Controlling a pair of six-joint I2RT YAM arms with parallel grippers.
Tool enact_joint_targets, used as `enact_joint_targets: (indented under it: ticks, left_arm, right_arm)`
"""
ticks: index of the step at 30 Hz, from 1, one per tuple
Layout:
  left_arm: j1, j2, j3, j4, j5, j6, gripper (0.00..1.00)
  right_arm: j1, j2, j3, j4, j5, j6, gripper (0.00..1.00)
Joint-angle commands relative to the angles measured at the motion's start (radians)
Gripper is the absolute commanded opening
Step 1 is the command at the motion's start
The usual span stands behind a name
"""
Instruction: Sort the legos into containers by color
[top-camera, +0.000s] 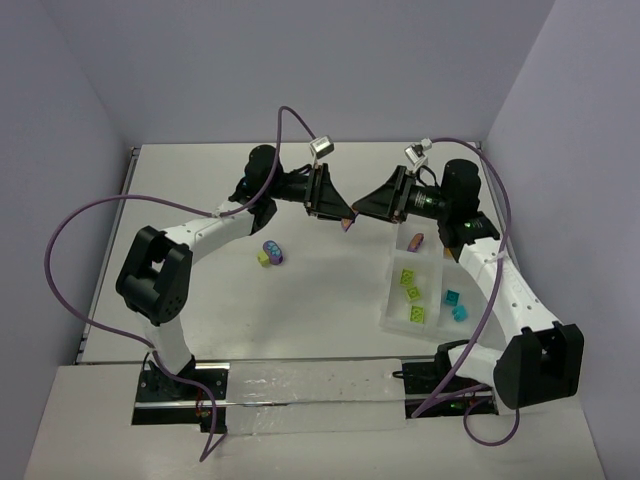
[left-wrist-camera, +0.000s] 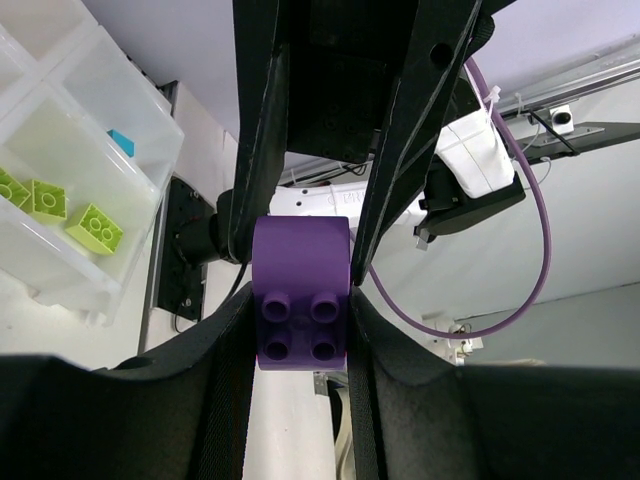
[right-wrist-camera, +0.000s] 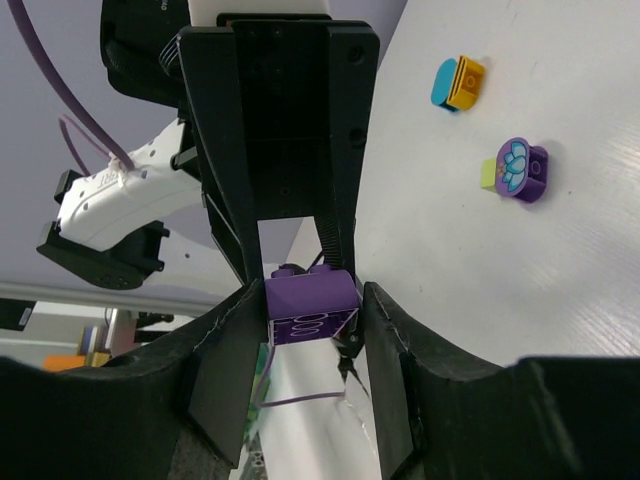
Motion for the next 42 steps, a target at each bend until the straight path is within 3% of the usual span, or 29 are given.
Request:
enact_joint_targets:
  ticks: [1, 3, 5, 7, 9, 11, 13, 14, 17, 22, 25, 30, 32, 38, 40, 42]
  left_arm:
    - [-0.004, -0.024, 0.025, 0.06, 0.013, -0.001, 0.0]
    - [-0.004, -0.022, 0.025, 0.061, 0.014, -0.001, 0.0]
    - [-0.004, -0.025, 0.023, 0.048, 0.014, 0.013, 0.0]
    - [-0.002, -0.026, 0.03, -0.01, 0.006, 0.055, 0.05]
    - [-0.003, -0.026, 0.057, -0.163, -0.004, 0.159, 0.46]
    - [-0.003, -0.025, 0.079, -0.275, -0.009, 0.24, 0.81]
    - [-0.001, -0.024, 0.127, -0.505, -0.046, 0.394, 0.97]
    - [0.001, -0.024, 0.152, -0.623, -0.074, 0.473, 0.99]
    - [0.021, -0.035, 0.211, -0.905, -0.158, 0.659, 0.99]
    - [0.095, -0.129, 0.145, -1.051, -0.364, 0.741, 0.99]
    - [0.127, -0.153, 0.141, -1.196, -0.586, 0.775, 0.99]
    - [0.149, -0.169, 0.131, -1.282, -0.92, 0.753, 0.99]
    - [0.156, -0.157, 0.141, -1.322, -1.025, 0.736, 0.99]
    - [0.179, -0.084, 0.212, -1.425, -1.207, 0.699, 0.99]
    - [0.186, -0.073, 0.227, -1.428, -1.25, 0.699, 0.99]
    - [0.204, -0.049, 0.247, -1.421, -1.276, 0.702, 0.99]
  right_arm:
    - [0.023, 0.019, 0.033, 0.06, -0.037, 0.011, 0.43]
    - [0.022, 0.014, 0.027, 0.07, -0.027, 0.019, 0.31]
    - [0.022, 0.007, 0.026, 0.064, -0.006, 0.019, 0.1]
    - [0.022, 0.0, 0.039, 0.006, 0.013, -0.006, 0.01]
    - [0.008, -0.01, 0.06, -0.069, 0.076, -0.067, 0.0]
    - [-0.015, -0.016, 0.098, -0.165, 0.152, -0.116, 0.0]
    - [-0.041, -0.014, 0.175, -0.42, 0.328, -0.268, 0.0]
    - [-0.052, -0.015, 0.206, -0.506, 0.418, -0.317, 0.0]
    - [-0.094, -0.015, 0.261, -0.636, 0.677, -0.354, 0.0]
    - [-0.14, 0.02, 0.268, -0.708, 0.995, -0.354, 0.0]
    - [-0.141, 0.083, 0.279, -0.72, 1.1, -0.376, 0.0]
    - [-0.139, 0.202, 0.302, -0.696, 1.159, -0.389, 0.0]
    - [-0.138, 0.235, 0.307, -0.674, 1.163, -0.389, 0.07]
    - [-0.132, 0.32, 0.308, -0.626, 1.147, -0.383, 0.17]
    - [-0.127, 0.333, 0.303, -0.612, 1.13, -0.382, 0.22]
    - [-0.119, 0.373, 0.316, -0.611, 1.13, -0.379, 0.41]
